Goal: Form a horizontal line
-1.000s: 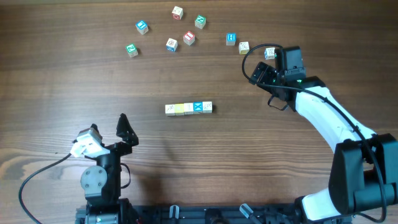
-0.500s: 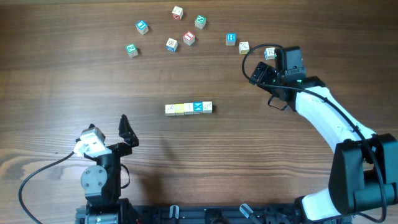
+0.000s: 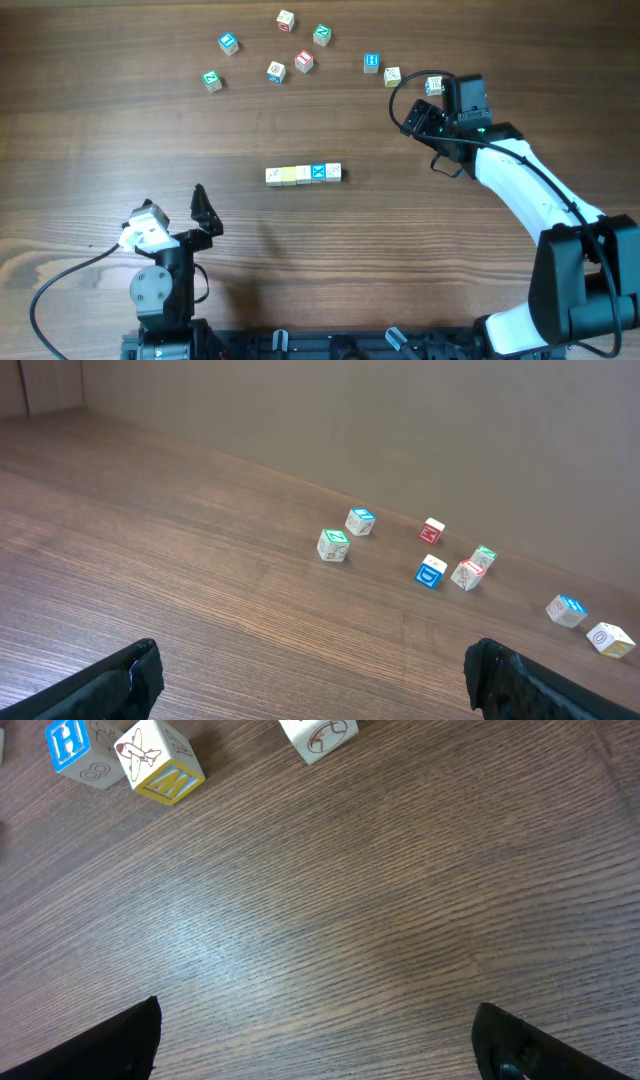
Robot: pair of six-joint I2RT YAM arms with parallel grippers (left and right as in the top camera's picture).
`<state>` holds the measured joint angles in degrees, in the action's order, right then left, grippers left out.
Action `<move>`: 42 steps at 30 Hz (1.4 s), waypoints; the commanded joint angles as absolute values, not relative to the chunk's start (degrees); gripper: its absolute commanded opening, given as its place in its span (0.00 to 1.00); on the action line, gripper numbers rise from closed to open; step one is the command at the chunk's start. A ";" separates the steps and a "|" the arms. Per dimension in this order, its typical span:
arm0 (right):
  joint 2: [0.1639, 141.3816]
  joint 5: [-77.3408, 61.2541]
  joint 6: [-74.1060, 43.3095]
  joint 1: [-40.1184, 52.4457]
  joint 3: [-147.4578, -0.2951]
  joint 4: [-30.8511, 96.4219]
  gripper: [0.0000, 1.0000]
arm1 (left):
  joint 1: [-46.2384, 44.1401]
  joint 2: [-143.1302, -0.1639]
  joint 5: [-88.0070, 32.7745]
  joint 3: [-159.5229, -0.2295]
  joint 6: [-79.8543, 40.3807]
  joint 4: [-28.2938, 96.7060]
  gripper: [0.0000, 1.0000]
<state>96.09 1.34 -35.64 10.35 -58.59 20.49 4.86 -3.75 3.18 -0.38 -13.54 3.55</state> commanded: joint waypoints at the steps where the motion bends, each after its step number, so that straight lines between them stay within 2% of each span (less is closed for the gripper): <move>1: 95.15 1.89 -34.54 10.41 -58.48 20.23 1.00 | 4.67 -3.75 4.14 -0.34 -12.19 3.75 1.00; 7: 79.42 1.89 -34.57 10.41 -58.43 20.25 1.00 | 4.67 -3.75 4.14 -0.34 -12.19 3.75 1.00; 12: 58.02 1.89 -34.70 10.41 -58.43 20.27 1.00 | 4.67 -3.75 4.14 -0.34 -12.19 3.75 1.00; 18: 58.43 1.91 -34.70 10.41 -58.17 22.15 1.00 | 4.64 -3.75 4.14 -0.34 -12.19 3.73 1.00; 21: 54.35 1.87 -34.68 10.41 -52.07 24.16 1.00 | 4.64 -3.75 4.14 -0.34 -12.19 3.73 1.00; 26: 36.16 1.89 -34.68 10.41 -32.38 25.19 1.00 | 4.64 -3.75 4.14 -0.34 -12.19 3.75 1.00; 35: 24.29 1.89 -34.68 10.41 -17.52 24.14 1.00 | 4.67 -3.75 4.14 -0.34 -12.19 3.73 1.00; 42: 10.00 1.89 -34.70 10.41 -6.59 1.58 1.00 | 4.64 -3.75 4.14 -0.34 -12.19 3.73 1.00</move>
